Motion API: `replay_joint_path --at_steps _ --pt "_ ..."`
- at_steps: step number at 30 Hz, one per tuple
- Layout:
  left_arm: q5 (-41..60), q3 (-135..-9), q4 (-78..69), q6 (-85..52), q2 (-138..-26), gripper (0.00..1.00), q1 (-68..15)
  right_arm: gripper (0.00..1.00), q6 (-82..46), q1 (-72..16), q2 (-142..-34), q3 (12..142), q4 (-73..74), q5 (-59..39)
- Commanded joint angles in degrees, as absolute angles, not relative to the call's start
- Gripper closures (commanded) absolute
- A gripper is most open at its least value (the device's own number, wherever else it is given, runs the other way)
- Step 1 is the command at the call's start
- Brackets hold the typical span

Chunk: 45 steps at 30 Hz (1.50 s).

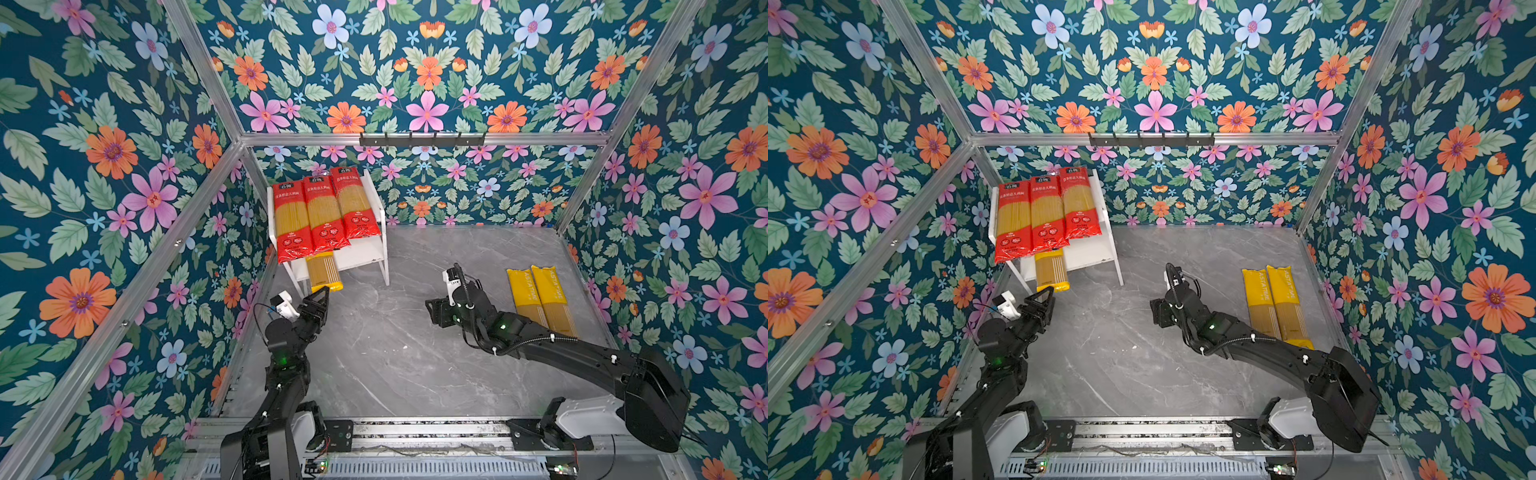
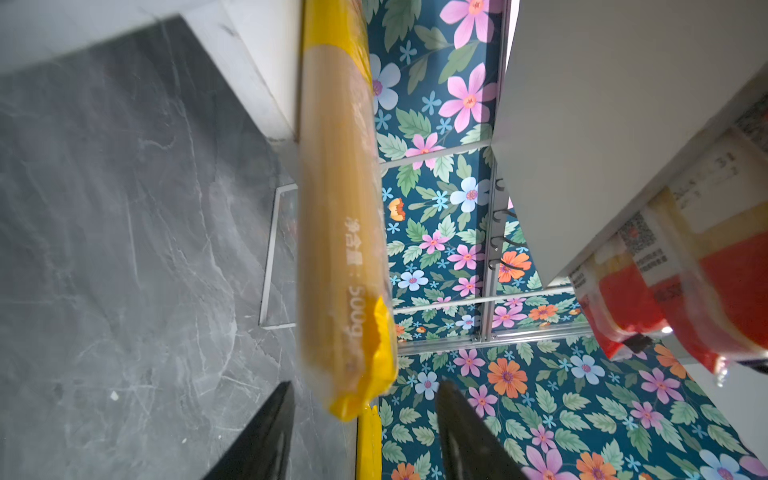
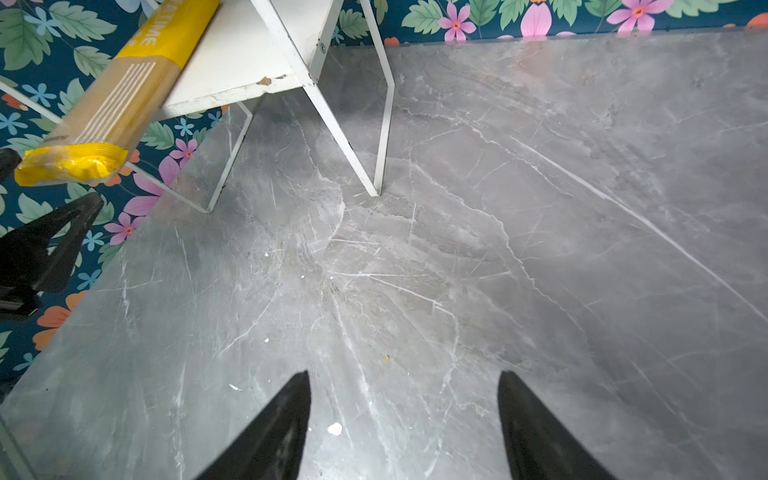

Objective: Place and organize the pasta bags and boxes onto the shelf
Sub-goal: 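Insert the pack under the shelf with the left gripper while the right releases, then push the yellow pack deeper onto the shelf's lower tier with the left gripper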

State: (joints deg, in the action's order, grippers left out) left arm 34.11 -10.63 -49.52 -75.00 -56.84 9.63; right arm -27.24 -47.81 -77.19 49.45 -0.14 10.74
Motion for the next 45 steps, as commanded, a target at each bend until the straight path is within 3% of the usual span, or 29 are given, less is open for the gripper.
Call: replay_joint_path --at_steps 1,6,17,27,32,45 --pt "32.1 -12.0 -53.6 -74.4 -59.3 0.49 8.1 0.31 -31.0 -47.9 -76.3 48.8 -1.2 8.7" --pt "29.0 -12.2 -55.0 -75.5 -62.1 0.69 7.7 0.35 -32.7 -47.9 -73.4 46.0 -0.2 8.0" --pt "22.5 -9.2 -58.0 -76.5 -59.3 0.99 7.7 0.38 -34.5 -47.9 -71.8 42.8 0.9 7.3" --pt "11.0 -8.9 -51.4 -72.3 -49.8 1.00 6.1 0.40 -36.3 -47.9 -74.1 43.1 2.8 4.2" --pt "5.0 -10.0 -50.8 -72.5 -51.2 1.00 4.8 0.41 -36.7 -47.9 -74.8 43.4 2.9 3.2" --pt "-23.1 -9.2 -53.9 -67.4 -52.7 1.00 -14.5 0.42 -38.3 -47.9 -75.9 42.6 3.8 1.5"
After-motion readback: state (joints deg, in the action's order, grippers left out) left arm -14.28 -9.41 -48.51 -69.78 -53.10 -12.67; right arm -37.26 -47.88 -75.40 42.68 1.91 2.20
